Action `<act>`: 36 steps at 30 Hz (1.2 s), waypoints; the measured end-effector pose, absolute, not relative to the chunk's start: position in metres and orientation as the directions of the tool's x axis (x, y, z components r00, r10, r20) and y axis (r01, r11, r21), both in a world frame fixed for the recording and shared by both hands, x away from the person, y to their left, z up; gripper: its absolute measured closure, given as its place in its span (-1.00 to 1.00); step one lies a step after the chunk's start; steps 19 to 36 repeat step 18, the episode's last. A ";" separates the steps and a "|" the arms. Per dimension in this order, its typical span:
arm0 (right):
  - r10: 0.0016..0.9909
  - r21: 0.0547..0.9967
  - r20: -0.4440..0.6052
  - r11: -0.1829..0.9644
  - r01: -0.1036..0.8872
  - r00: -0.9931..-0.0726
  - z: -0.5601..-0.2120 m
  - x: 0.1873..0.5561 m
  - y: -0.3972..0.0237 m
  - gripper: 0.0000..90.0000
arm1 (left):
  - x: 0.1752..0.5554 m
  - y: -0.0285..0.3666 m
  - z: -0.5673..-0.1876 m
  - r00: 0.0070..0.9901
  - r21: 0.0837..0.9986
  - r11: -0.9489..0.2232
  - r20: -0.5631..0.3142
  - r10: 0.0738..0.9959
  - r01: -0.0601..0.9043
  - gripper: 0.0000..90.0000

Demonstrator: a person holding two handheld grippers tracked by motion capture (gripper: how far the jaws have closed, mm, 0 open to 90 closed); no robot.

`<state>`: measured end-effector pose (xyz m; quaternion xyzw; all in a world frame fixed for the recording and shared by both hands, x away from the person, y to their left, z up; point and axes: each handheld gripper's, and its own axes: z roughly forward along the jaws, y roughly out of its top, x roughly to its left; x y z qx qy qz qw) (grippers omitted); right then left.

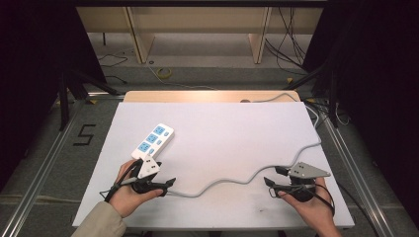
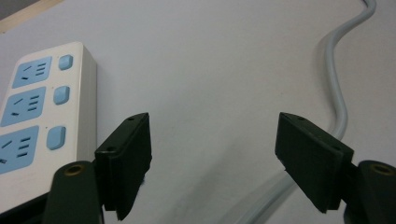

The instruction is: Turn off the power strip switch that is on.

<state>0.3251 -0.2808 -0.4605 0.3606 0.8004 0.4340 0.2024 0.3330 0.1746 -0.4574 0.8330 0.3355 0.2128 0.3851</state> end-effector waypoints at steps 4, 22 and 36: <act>0.750 0.837 -0.008 0.367 0.406 -0.661 -0.461 0.325 -0.280 -0.08 | 0.327 0.179 -0.465 0.673 0.786 -0.470 0.095 0.733 0.402 -0.41; 0.747 0.841 0.001 0.359 0.405 -0.665 -0.461 0.324 -0.280 -0.10 | 0.324 0.178 -0.467 0.658 0.791 -0.471 0.118 0.744 0.391 -0.42; 0.747 0.841 0.001 0.359 0.405 -0.665 -0.461 0.324 -0.280 -0.10 | 0.324 0.178 -0.467 0.658 0.791 -0.471 0.118 0.744 0.391 -0.42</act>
